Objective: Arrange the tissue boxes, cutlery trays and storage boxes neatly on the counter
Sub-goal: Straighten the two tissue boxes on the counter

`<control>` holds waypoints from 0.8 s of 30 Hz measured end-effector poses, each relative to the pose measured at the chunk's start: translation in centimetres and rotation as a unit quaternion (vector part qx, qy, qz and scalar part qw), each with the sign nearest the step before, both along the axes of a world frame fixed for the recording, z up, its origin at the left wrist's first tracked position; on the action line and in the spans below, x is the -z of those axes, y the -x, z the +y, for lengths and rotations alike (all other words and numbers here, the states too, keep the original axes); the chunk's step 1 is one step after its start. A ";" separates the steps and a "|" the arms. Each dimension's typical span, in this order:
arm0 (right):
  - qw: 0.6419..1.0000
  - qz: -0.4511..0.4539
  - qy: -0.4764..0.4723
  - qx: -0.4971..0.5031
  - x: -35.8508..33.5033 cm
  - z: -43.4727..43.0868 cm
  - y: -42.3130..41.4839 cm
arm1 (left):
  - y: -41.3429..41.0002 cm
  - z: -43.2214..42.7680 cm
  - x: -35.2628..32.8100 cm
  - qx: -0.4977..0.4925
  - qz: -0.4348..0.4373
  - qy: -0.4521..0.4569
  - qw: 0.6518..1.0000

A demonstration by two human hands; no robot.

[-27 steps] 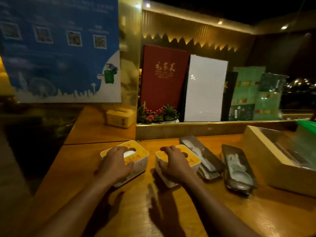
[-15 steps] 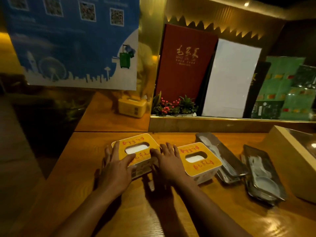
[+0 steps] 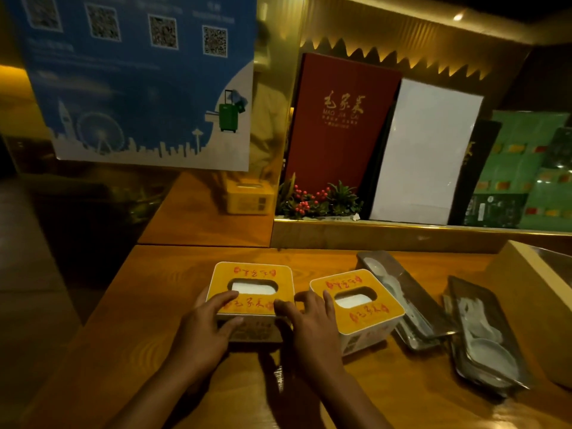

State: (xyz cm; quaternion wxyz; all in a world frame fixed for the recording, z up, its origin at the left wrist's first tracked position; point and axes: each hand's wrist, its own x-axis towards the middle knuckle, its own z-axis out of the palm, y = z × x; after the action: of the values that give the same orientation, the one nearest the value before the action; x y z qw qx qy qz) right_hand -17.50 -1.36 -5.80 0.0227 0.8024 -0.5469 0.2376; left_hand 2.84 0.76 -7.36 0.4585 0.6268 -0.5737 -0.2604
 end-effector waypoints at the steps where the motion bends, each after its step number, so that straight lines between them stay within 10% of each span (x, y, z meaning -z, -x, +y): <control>1: 1.000 0.008 -0.001 -0.004 -0.1 -0.2 0.2 | 0.2 -0.2 0.1 -0.006 0.000 0.000 1.000; 11: 0.995 0.012 -0.071 -0.064 -2.5 -1.3 3.9 | 1.1 -0.5 0.7 -0.060 -0.057 -0.001 0.997; 18: 0.991 -0.071 -0.062 0.096 -2.9 -4.0 16.5 | 8.2 2.0 -2.8 -0.049 -0.183 0.190 0.963; 24: 0.991 -0.049 -0.126 0.016 -0.5 -1.7 20.1 | 17.9 2.6 -1.5 0.030 -0.132 0.031 0.990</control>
State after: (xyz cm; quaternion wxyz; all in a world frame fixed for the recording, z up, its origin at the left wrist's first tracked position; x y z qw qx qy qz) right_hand -37.55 -3.04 -5.25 -0.1016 0.7772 -0.5860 0.2056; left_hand -15.04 3.37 -5.88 0.3899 0.6236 -0.6557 -0.1708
